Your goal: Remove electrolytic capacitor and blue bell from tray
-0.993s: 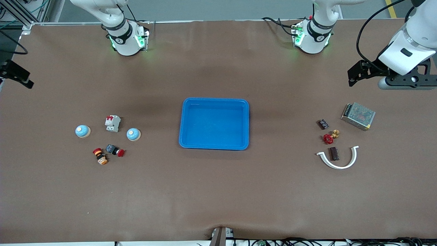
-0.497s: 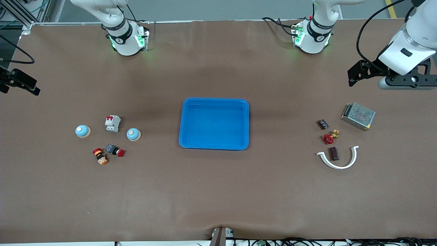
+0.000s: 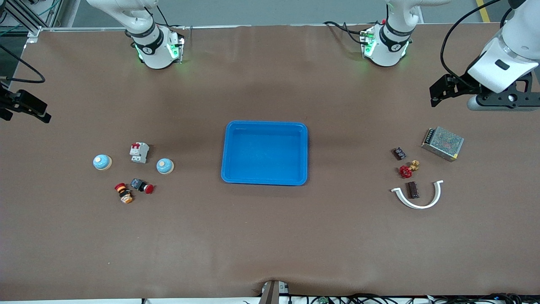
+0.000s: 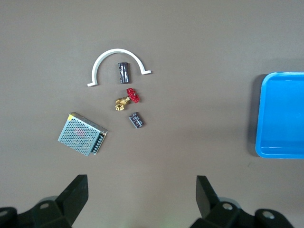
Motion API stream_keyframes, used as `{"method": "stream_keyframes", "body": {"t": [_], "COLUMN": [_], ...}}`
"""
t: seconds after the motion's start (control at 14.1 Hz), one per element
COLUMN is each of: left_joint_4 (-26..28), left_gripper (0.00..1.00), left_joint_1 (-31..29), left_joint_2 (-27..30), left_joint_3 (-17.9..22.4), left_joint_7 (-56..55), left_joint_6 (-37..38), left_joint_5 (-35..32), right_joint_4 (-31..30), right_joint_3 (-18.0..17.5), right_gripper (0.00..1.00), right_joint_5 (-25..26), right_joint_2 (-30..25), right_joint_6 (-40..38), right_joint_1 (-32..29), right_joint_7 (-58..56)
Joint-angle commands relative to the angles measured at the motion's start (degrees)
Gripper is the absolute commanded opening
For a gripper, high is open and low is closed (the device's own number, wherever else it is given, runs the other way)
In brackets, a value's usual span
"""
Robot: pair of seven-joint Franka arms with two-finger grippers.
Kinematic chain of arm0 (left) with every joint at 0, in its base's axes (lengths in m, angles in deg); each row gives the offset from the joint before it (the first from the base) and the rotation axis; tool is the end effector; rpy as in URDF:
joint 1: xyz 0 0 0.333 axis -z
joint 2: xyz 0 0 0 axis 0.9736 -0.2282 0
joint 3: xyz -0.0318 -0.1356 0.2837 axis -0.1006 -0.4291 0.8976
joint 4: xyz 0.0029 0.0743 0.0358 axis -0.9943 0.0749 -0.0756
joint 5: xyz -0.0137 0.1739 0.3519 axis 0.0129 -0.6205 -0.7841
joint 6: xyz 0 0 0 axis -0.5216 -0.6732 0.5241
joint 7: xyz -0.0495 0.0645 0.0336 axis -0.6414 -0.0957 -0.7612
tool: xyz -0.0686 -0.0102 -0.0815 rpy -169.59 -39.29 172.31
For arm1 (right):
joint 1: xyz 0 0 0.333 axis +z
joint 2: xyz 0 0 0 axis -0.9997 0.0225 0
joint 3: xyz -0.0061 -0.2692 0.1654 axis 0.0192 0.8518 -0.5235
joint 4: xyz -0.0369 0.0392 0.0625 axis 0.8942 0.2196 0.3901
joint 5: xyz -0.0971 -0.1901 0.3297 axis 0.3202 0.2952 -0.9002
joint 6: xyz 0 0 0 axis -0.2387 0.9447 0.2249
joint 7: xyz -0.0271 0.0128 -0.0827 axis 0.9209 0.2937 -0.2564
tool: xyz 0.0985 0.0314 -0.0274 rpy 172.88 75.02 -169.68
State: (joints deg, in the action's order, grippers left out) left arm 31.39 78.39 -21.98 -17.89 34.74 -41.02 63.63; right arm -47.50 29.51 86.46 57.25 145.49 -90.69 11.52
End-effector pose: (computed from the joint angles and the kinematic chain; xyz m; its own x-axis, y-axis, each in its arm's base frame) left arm 0.5245 -0.0895 0.6205 0.9987 -0.0496 -0.0071 -0.0498 -0.9984 -0.0285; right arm 0.5522 -0.0432 0.6354 0.9953 -0.0721 0.0650 -0.0735 -0.9971 0.0192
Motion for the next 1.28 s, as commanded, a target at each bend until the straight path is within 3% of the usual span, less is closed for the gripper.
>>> {"method": "stream_keyframes", "body": {"t": [0.0, 0.21, 0.5, 1.21], "left_joint_4": [-0.3, -0.3, -0.3, -0.3], "left_gripper": [1.00, 1.00, 1.00, 1.00], "left_joint_1": [-0.1, -0.1, -0.1, -0.1], "left_joint_2": [0.0, 0.0, 0.0, 0.0], "left_joint_3": [0.3, 0.3, 0.3, 0.3], "left_joint_7": [0.8, 0.8, 0.8, 0.8], "left_joint_6": [0.4, 0.4, 0.4, 0.4], "left_joint_5": [0.9, 0.9, 0.9, 0.9], "right_joint_4": [-0.9, -4.0, -5.2, -5.2], "right_joint_3": [0.0, 0.1, 0.1, 0.1], "right_gripper": [1.00, 1.00, 1.00, 1.00], "right_joint_5": [-0.8, -0.8, -0.8, -0.8], "right_joint_2": [0.2, -1.5, -6.2, -5.9], "right_joint_6": [1.5, 2.9, -2.0, -2.3], "right_joint_1": [0.1, 0.1, 0.2, 0.1], "right_joint_7": [-0.3, -0.3, -0.3, -0.2]}}
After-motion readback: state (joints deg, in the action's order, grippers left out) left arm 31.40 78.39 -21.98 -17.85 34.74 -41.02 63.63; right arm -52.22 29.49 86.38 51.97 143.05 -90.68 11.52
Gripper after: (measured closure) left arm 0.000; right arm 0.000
